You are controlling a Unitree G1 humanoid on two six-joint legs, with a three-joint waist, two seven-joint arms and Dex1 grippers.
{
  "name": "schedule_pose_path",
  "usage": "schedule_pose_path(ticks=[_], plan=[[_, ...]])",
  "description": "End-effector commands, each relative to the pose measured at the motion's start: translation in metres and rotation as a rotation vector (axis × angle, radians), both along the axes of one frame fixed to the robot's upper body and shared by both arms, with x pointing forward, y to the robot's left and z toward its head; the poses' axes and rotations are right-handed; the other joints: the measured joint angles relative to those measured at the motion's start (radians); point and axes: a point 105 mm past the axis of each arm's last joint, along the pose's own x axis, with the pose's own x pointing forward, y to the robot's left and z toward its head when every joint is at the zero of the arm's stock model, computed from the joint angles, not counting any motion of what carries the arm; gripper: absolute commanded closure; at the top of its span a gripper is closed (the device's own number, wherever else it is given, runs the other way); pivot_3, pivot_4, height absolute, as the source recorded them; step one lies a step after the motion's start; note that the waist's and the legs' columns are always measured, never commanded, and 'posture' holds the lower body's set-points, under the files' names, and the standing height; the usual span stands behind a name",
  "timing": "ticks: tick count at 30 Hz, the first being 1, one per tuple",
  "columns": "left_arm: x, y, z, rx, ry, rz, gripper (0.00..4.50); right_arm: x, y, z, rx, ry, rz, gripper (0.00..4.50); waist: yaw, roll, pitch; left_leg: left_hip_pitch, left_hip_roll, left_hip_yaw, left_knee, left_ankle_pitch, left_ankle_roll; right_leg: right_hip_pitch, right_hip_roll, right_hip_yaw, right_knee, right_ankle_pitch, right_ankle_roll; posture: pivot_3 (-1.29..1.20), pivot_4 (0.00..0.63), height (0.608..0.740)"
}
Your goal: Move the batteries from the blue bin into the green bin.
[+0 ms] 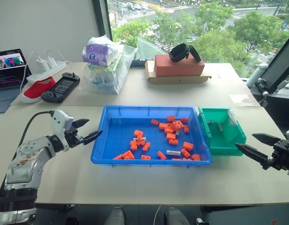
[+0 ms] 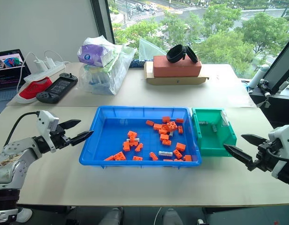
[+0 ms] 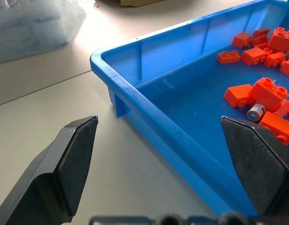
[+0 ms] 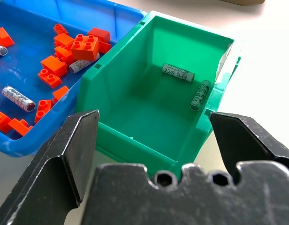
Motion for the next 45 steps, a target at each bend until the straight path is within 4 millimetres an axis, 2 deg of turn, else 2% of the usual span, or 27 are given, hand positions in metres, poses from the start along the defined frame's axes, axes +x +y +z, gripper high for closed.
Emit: schedule_pose_path(ticks=[1, 3, 7, 8, 10, 12, 14, 16, 19, 22, 25, 27, 33, 37, 45], plan=[[0.000, -0.002, 0.016, -0.009, -0.033, -0.035, 0.00, 0.000, -0.002, 0.013, -0.049, -0.042, 0.010, 0.11, 0.000, 0.000, 0.000, 0.000, 0.000, 0.000, 0.000, 0.000, 0.000, 0.000, 0.000, 0.000, 0.000, 0.000, 0.000, 0.00, 0.150, 0.740], [0.000, -0.009, 0.029, -0.010, -0.045, -0.089, 0.00, 0.000, -0.005, 0.018, -0.077, -0.040, 0.013, 0.11, 0.001, 0.000, 0.000, 0.000, 0.000, 0.000, 0.000, 0.000, 0.000, 0.000, 0.000, 0.000, 0.000, 0.000, 0.000, 0.00, 0.150, 0.740], [0.000, -0.014, 0.039, 0.035, -0.038, -0.145, 0.00, 0.002, -0.006, 0.025, -0.166, -0.004, 0.041, 0.11, 0.001, 0.000, 0.000, 0.000, 0.000, 0.000, 0.000, 0.000, 0.000, 0.000, 0.000, 0.000, 0.000, 0.000, 0.000, 0.00, 0.150, 0.740], [-0.001, -0.014, 0.044, 0.062, -0.027, -0.170, 0.00, 0.004, -0.002, 0.034, -0.192, 0.008, 0.060, 0.11, 0.000, 0.000, 0.000, 0.000, 0.000, 0.000, 0.000, 0.000, 0.000, 0.000, 0.000, 0.000, 0.000, 0.000, 0.000, 0.00, 0.150, 0.740], [-0.005, -0.022, 0.060, 0.117, -0.016, -0.245, 0.00, 0.009, 0.012, 0.055, -0.244, 0.009, 0.118, 0.11, -0.007, 0.000, 0.002, 0.000, 0.000, 0.000, 0.000, 0.000, 0.000, 0.000, 0.000, 0.000, 0.000, 0.000, 0.000, 0.00, 0.150, 0.740], [-0.009, -0.028, 0.067, 0.124, 0.014, -0.297, 0.00, 0.012, 0.022, 0.066, -0.271, 0.010, 0.152, 0.11, -0.009, 0.000, 0.002, -0.001, 0.000, 0.000, 0.000, 0.000, 0.000, -0.001, 0.000, 0.000, 0.001, 0.000, 0.000, 0.00, 0.150, 0.740], [-0.024, -0.040, 0.076, 0.152, 0.083, -0.415, 0.00, 0.016, 0.050, 0.086, -0.331, 0.001, 0.246, 0.11, -0.015, -0.001, 0.002, 0.000, 0.000, 0.000, -0.001, 0.000, 0.000, -0.001, 0.000, 0.000, 0.001, -0.001, 0.000, 0.00, 0.150, 0.740], [-0.031, -0.044, 0.076, 0.195, 0.123, -0.466, 0.00, 0.016, 0.070, 0.093, -0.363, 0.029, 0.308, 0.11, -0.017, 0.002, 0.004, -0.002, 0.000, 0.001, 0.000, 0.000, 0.000, -0.002, 0.000, 0.001, 0.000, -0.001, 0.000, 0.00, 0.150, 0.740], [-0.037, -0.046, 0.076, 0.184, 0.131, -0.491, 0.00, 0.013, 0.093, 0.089, -0.357, 0.110, 0.392, 0.11, -0.011, 0.002, 0.004, -0.001, 0.001, 0.001, -0.003, 0.000, 0.000, -0.003, 0.000, 0.001, 0.000, -0.002, -0.001, 0.00, 0.150, 0.740], [-0.038, -0.039, 0.068, 0.183, 0.148, -0.473, 0.00, 0.017, 0.114, 0.088, -0.369, 0.115, 0.473, 0.11, -0.010, 0.001, 0.005, -0.004, 0.001, 0.001, -0.003, 0.000, 0.001, -0.003, 0.000, 0.000, 0.000, -0.004, -0.001, 0.00, 0.150, 0.740], [-0.036, -0.032, 0.064, 0.196, 0.146, -0.437, 0.00, 0.031, 0.142, 0.089, -0.406, 0.067, 0.556, 0.11, -0.016, 0.001, 0.005, -0.008, 0.001, 0.001, 0.000, 0.000, 0.001, -0.007, 0.000, 0.000, 0.002, -0.004, -0.001, 0.00, 0.150, 0.740], [-0.035, -0.031, 0.068, 0.188, 0.114, -0.433, 0.00, 0.042, 0.164, 0.088, -0.427, 0.045, 0.617, 0.11, -0.018, 0.001, 0.005, -0.010, 0.001, 0.001, 0.000, 0.000, 0.000, -0.011, 0.001, 0.000, 0.005, -0.004, -0.001, 0.00, 0.150, 0.740], [-0.038, -0.033, 0.074, 0.179, 0.071, -0.431, 0.00, 0.070, 0.201, 0.077, -0.502, 0.035, 0.683, 0.11, -0.014, 0.001, 0.005, -0.016, 0.001, 0.001, 0.000, 0.000, 0.000, -0.020, 0.001, 0.000, 0.009, -0.004, -0.002, 0.00, 0.150, 0.740], [-0.042, -0.037, 0.076, 0.176, 0.057, -0.424, 0.00, 0.077, 0.217, 0.059, -0.548, 0.065, 0.728, 0.11, -0.012, 0.001, 0.005, -0.016, 0.001, 0.000, 0.000, 0.001, -0.001, -0.020, 0.001, -0.001, 0.010, -0.004, -0.002, 0.00, 0.150, 0.740], [-0.053, -0.051, 0.080, 0.149, 0.067, -0.485, 0.00, 0.055, 0.230, 0.019, -0.619, 0.171, 0.846, 0.11, -0.013, 0.001, 0.005, -0.016, 0.001, 0.000, 0.000, 0.001, -0.001, -0.020, 0.001, -0.001, 0.011, -0.004, -0.002, 0.00, 0.150, 0.740]])
